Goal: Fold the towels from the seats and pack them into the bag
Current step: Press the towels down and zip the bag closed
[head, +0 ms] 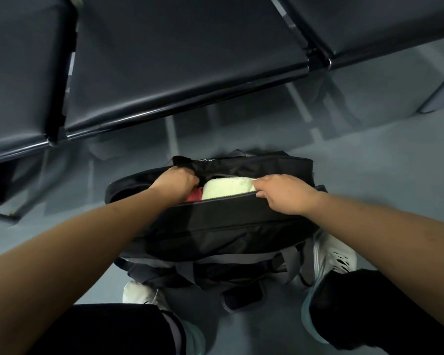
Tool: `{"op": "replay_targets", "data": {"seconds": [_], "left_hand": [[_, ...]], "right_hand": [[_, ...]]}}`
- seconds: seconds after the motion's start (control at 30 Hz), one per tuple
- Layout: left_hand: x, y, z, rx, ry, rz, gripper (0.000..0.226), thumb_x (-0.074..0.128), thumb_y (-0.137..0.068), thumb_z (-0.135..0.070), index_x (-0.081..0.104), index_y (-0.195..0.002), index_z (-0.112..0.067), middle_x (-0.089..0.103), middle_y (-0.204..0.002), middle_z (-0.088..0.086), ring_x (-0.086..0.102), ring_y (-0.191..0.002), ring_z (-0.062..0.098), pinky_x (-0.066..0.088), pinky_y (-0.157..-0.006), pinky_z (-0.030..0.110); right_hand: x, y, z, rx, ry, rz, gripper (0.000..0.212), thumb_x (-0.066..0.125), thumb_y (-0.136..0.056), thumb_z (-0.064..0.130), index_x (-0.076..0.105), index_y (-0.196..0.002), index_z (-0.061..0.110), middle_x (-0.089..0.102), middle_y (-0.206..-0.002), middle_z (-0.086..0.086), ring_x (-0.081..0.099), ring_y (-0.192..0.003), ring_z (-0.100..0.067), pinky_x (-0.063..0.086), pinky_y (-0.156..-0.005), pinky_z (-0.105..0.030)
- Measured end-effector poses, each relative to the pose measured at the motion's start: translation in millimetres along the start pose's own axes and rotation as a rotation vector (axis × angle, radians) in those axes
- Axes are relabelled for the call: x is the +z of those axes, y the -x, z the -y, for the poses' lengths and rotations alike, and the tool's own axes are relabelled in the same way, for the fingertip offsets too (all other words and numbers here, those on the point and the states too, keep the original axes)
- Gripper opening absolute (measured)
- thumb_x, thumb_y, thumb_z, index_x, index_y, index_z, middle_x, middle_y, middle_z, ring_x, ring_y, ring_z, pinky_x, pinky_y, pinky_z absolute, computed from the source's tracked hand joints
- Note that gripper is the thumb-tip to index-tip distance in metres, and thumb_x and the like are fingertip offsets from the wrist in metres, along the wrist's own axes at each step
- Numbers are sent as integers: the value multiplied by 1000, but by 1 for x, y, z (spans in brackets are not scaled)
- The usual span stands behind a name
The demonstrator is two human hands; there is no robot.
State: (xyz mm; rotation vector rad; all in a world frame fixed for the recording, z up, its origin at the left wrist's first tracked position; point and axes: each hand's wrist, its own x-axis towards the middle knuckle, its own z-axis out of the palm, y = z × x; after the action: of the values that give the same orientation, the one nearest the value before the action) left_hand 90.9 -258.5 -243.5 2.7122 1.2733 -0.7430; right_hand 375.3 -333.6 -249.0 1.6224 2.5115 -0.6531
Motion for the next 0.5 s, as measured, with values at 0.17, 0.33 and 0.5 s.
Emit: {"op": "replay_targets", "data": {"seconds": [0.17, 0.33, 0.5], "left_hand": [[3, -4, 21, 18, 65, 146, 57, 59, -95, -36, 45, -150, -29, 34, -160, -3, 30, -147, 20, 24, -119, 41], [1, -2, 40, 3, 157, 165, 33, 63, -94, -36, 68, -125, -26, 55, -144, -2, 52, -130, 23, 44, -104, 37], [6, 9, 30, 2, 42, 30, 21, 50, -99, -15, 68, -111, -15, 63, -117, 5, 58, -111, 25, 44, -89, 33]], "right_hand": [[0, -1, 4, 23, -11, 9, 17, 47, -105, 24, 49, -89, 17, 61, -99, 0, 57, -84, -25, 34, -69, -35], [0, -2, 6, 34, 4, -1, 17, 47, -105, 24, 50, -90, 16, 62, -100, 0, 60, -88, -26, 34, -68, -34], [2, -3, 4, 41, 3, -23, 16, 48, -104, 24, 53, -91, 15, 63, -100, 2, 59, -86, -24, 36, -68, -34]]}}
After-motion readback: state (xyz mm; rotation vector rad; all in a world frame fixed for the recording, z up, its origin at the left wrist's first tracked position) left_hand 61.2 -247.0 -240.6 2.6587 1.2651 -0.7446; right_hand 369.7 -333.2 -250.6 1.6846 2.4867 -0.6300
